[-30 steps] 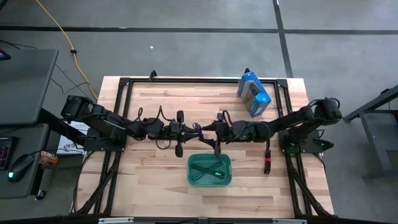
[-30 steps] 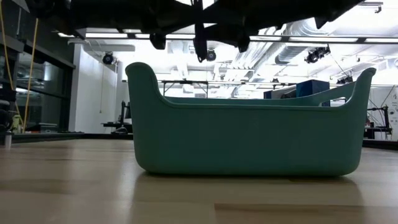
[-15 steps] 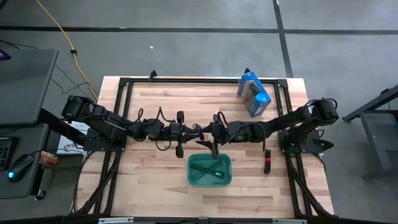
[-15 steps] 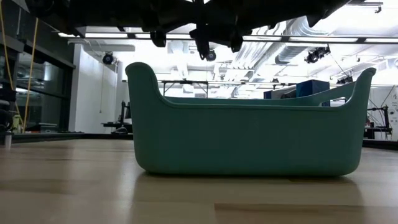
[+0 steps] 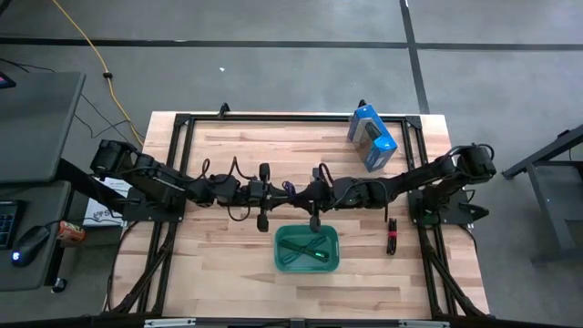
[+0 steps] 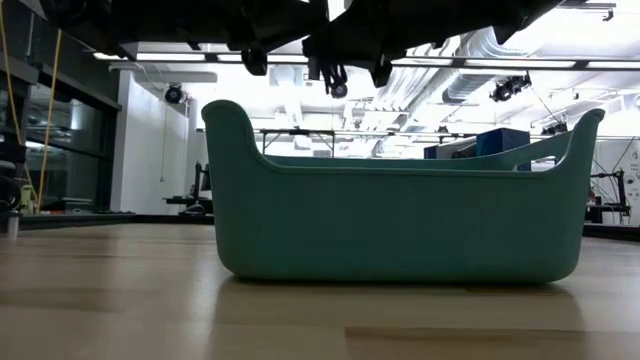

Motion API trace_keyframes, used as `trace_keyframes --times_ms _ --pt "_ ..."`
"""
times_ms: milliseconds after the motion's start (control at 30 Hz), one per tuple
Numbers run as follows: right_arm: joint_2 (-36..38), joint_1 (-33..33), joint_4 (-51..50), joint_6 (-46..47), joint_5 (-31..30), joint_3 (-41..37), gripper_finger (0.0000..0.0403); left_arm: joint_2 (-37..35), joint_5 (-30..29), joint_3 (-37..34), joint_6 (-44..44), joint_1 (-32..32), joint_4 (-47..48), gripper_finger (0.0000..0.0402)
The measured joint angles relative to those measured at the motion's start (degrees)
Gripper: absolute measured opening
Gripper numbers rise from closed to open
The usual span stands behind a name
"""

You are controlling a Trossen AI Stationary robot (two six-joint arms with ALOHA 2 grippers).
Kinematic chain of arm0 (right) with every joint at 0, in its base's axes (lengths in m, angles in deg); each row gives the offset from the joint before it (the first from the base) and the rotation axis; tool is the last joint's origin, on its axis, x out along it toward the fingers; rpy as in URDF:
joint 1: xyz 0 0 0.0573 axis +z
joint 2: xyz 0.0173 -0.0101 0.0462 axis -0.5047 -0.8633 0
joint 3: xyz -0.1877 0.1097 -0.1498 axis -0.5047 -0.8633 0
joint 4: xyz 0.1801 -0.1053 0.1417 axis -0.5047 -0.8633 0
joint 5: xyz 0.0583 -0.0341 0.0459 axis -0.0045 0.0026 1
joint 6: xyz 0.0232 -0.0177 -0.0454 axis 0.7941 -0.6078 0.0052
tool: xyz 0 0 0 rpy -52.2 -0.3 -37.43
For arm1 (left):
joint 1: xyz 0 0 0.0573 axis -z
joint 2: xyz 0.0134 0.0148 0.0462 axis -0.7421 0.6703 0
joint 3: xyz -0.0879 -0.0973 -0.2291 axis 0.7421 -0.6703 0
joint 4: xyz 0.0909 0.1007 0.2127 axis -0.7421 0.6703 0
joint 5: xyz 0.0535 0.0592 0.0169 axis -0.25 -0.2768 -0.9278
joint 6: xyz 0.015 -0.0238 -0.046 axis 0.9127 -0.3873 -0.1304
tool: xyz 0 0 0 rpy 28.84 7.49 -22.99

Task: Pick and place USB-C Cables
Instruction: Put the black violet charger cable into the green bin

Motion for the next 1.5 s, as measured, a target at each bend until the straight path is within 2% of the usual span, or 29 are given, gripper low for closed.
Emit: trace_keyframes --times_ms 100,167,367,567,700,800,867,1033,1133,1300,1500 --pt "0.00 0.00 -0.22 0.62 0.02 0.00 0.0025 -0.02 0.40 -0.01 0.00 0.00 0.22 0.0001" --pt "0.00 0.00 -0.33 0.58 0.02 0.00 0.0016 -0.02 0.40 0.01 0.00 0.00 0.30 0.0007" --pt "0.00 0.00 -0.76 0.58 0.01 0.00 0.0012 -0.85 -0.02 -0.01 0.02 0.00 2.44 0.0073" --pt "0.41 0.00 -2.88 -0.98 -0.43 0.00 0.0005 -7.39 -0.98 -0.01 1.75 0.00 13.15 0.0154" --pt "3.16 0.02 -8.06 -1.08 -2.80 -0.09 0.0007 -14.48 -1.04 -0.08 2.07 -0.12 24.36 0.0183" --pt "5.34 0.37 -12.14 -0.71 -4.56 -0.11 0.0004 -20.26 -1.02 -2.72 2.08 -0.53 27.04 0.0191" --pt "6.33 1.03 -12.58 -0.94 -6.59 -0.60 0.0004 -23.99 -1.24 -5.64 2.05 -1.12 25.59 0.0192" --pt "11.34 1.68 -8.12 0.26 -9.38 -8.43 0.0005 -34.12 -1.50 -14.21 0.41 -3.33 16.86 0.0189" --pt "16.13 1.46 -2.09 1.07 -11.29 -14.43 0.0003 -38.19 -1.53 -17.48 -0.01 -3.92 13.93 0.0189" --pt "21.65 1.51 7.54 0.99 -10.68 -21.59 0.0003 -40.39 -1.50 -18.52 -0.02 -3.91 13.67 0.0189" --pt "22.67 1.51 9.23 0.99 -8.94 -23.06 0.0002 -39.99 -1.52 -18.54 0.08 -3.91 13.93 0.0189"
